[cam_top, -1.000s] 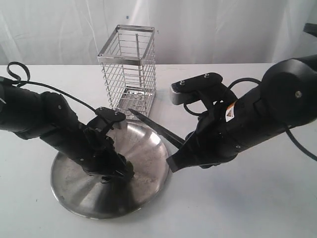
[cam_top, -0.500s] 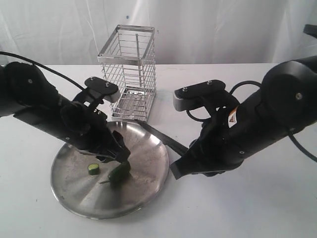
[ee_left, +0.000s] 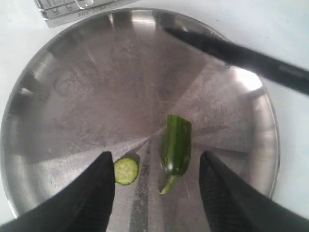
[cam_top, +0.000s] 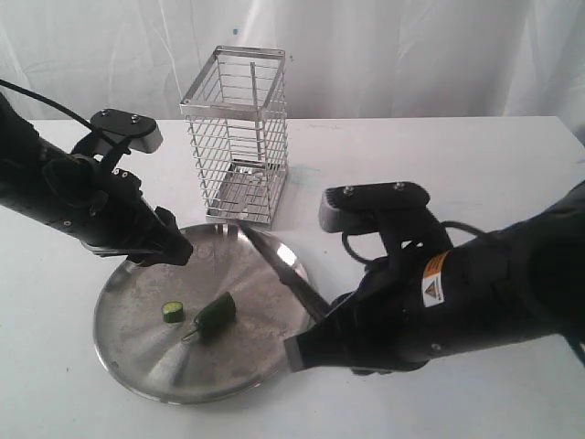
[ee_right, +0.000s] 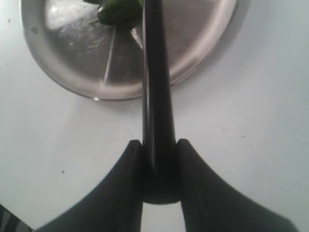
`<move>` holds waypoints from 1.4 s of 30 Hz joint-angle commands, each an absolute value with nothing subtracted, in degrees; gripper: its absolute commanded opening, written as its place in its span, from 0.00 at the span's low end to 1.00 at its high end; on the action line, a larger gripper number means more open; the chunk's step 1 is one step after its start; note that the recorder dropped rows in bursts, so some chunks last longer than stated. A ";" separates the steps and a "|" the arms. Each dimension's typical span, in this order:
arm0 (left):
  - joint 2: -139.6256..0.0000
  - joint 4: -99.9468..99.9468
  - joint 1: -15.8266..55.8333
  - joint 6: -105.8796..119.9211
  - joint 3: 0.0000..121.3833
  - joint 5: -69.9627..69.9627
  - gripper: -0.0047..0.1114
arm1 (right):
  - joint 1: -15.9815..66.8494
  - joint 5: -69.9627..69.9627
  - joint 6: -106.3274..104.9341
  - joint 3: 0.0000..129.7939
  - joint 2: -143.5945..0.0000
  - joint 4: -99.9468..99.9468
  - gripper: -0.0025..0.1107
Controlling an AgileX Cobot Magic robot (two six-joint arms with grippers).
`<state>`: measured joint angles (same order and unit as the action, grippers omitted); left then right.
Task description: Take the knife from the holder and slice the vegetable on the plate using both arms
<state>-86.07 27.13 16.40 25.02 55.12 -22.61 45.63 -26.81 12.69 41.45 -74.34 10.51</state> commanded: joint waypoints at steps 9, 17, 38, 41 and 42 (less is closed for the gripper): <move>-85.51 27.75 16.13 23.97 55.31 -25.16 0.53 | 51.43 -13.51 19.73 37.96 -81.94 10.70 0.02; -85.51 27.97 16.13 23.97 55.31 -25.16 0.53 | 52.94 -11.51 21.20 37.96 -86.11 10.70 0.02; -85.51 28.11 16.13 23.97 55.31 -25.16 0.53 | 53.30 -10.16 21.20 37.96 -86.73 10.79 0.02; -85.51 28.11 16.13 23.97 55.31 -25.02 0.53 | 53.42 -10.16 21.25 37.96 -86.73 10.79 0.02; -85.51 28.11 16.13 23.97 55.31 -25.02 0.53 | 53.83 -10.16 21.42 37.96 -86.73 10.79 0.02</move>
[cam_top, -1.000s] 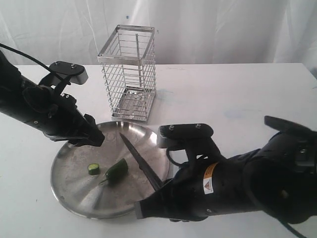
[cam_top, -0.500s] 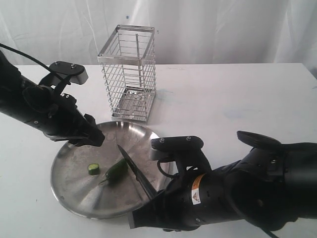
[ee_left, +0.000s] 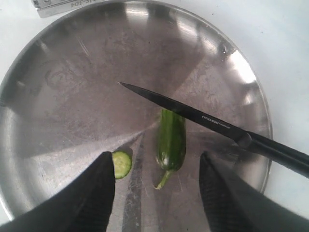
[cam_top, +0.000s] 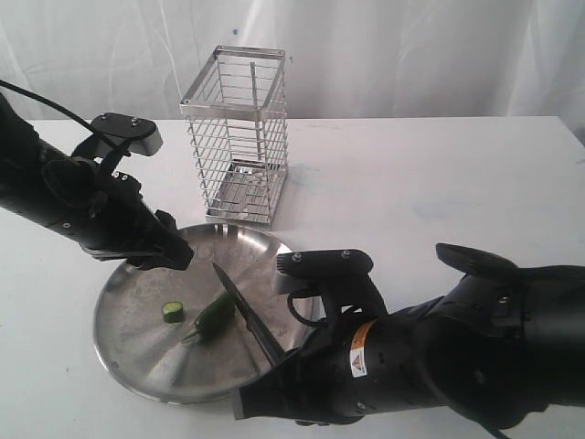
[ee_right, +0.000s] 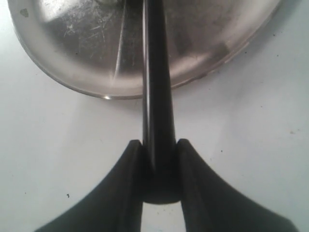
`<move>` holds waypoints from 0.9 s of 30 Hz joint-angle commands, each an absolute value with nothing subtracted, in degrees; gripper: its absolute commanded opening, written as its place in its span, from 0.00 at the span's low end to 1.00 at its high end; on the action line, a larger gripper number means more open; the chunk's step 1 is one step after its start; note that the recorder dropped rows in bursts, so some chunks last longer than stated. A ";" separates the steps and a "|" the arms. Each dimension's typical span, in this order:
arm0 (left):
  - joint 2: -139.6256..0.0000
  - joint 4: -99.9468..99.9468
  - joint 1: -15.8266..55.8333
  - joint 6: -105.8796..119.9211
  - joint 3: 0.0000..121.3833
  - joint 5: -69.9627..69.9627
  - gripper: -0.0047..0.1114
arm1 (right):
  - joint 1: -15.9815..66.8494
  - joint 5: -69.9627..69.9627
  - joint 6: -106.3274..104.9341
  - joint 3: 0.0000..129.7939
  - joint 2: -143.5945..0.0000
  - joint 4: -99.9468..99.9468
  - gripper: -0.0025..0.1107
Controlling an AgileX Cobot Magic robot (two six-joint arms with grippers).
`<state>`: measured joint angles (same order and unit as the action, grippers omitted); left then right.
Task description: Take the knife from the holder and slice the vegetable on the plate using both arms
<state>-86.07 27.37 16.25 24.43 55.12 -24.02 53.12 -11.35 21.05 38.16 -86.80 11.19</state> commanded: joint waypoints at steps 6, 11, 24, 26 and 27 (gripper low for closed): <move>-85.51 28.11 16.13 24.19 55.31 -25.03 0.53 | 55.51 -10.16 21.70 37.96 -86.73 10.69 0.02; -85.51 28.11 16.13 24.14 55.06 -25.56 0.53 | 55.36 -8.02 21.70 37.96 -86.73 10.47 0.02; -85.51 28.11 16.13 24.14 51.30 -22.50 0.53 | 53.57 -9.26 21.76 37.96 -86.87 10.10 0.02; -85.51 28.11 16.13 24.14 51.36 -22.24 0.53 | 53.61 -9.81 21.64 37.96 -86.87 10.00 0.02; -85.51 28.11 16.13 24.14 51.36 -22.13 0.53 | 53.61 -10.10 21.64 37.96 -86.87 9.86 0.02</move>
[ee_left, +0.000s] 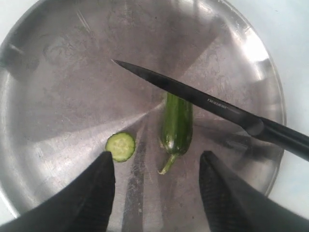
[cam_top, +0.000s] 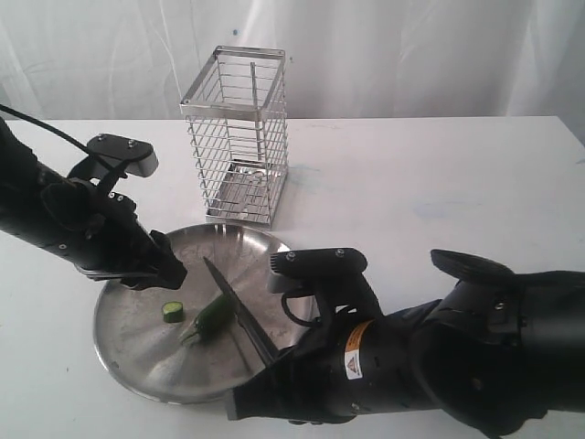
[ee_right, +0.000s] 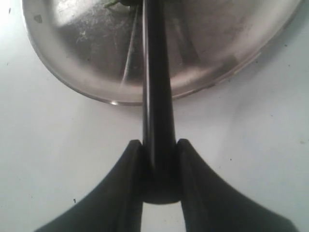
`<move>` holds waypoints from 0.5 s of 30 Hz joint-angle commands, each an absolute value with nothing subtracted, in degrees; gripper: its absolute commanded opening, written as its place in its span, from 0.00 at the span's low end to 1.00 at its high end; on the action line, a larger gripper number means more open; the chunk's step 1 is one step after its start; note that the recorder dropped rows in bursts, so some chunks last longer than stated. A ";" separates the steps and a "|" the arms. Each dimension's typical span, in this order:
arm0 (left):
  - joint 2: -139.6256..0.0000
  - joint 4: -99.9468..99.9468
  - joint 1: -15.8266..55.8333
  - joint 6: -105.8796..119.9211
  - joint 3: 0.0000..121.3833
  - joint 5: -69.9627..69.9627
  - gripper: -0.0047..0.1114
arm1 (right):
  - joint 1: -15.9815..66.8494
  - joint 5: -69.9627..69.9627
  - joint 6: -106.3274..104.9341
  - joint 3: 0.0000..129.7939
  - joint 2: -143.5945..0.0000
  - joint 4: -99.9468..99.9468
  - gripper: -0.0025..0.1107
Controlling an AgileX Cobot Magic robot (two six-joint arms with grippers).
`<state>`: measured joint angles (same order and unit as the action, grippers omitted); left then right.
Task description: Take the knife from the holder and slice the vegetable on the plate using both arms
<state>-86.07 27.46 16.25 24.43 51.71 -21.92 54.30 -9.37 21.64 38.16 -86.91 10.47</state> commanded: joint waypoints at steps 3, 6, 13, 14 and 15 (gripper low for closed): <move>-85.51 28.11 16.13 24.14 51.36 -21.91 0.53 | 53.61 -10.32 21.64 37.82 -87.11 9.40 0.02; -85.51 28.11 16.13 24.14 51.36 -21.91 0.53 | 53.61 -11.12 21.64 37.82 -87.96 9.40 0.02; -85.51 28.11 16.13 24.14 51.36 -21.83 0.53 | 53.61 -11.58 21.64 37.82 -90.09 9.40 0.02; -85.51 28.23 16.13 24.14 51.36 -21.63 0.53 | 53.61 -11.58 21.64 37.82 -90.09 9.40 0.02; -85.51 28.55 16.13 24.14 51.36 -21.43 0.53 | 53.61 -11.29 21.64 37.82 -90.09 9.40 0.02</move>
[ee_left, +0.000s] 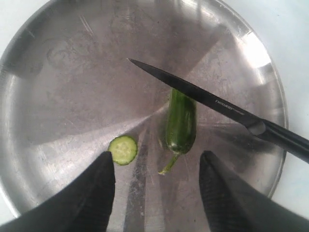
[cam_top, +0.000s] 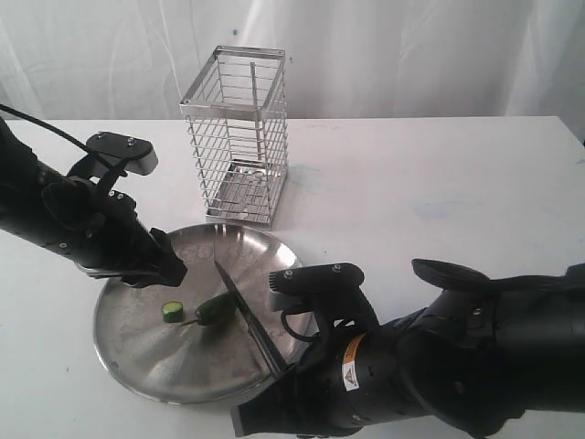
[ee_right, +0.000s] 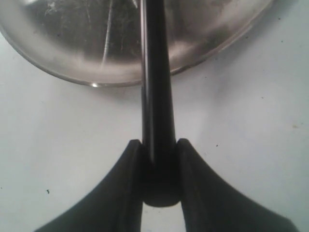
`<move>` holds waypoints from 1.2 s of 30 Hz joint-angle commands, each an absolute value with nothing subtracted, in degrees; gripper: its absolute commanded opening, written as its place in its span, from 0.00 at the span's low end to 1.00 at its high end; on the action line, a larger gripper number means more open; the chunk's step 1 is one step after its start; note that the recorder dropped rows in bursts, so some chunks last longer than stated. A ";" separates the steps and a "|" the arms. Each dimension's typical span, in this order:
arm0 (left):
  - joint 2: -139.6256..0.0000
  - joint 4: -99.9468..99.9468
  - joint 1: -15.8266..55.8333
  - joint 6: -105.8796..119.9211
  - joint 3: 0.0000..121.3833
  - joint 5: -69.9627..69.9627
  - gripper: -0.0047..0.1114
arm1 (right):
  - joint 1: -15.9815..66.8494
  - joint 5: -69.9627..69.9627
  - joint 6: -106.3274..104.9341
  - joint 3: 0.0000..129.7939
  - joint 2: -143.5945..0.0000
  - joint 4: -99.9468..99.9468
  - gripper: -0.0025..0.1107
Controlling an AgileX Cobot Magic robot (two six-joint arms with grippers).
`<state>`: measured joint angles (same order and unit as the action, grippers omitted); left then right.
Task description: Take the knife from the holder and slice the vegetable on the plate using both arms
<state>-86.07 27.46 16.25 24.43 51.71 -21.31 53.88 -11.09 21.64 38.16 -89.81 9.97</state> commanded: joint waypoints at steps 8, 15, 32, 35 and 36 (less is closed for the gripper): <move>-85.51 30.79 16.13 24.39 51.47 -20.55 0.53 | 53.72 -11.04 21.64 37.82 -90.09 9.40 0.02; -85.51 30.79 16.13 24.39 51.47 -20.19 0.53 | 54.33 -11.04 21.64 37.92 -89.97 9.40 0.02; -85.51 30.79 16.13 24.39 51.47 -20.42 0.53 | 55.54 -8.87 21.43 38.15 -89.64 10.31 0.02; -85.51 30.79 16.13 24.39 51.47 -20.52 0.53 | 55.54 -9.66 21.86 38.15 -89.64 10.31 0.02; -85.51 30.79 16.13 24.39 51.47 -20.52 0.53 | 55.54 -10.09 21.86 38.15 -89.64 10.31 0.02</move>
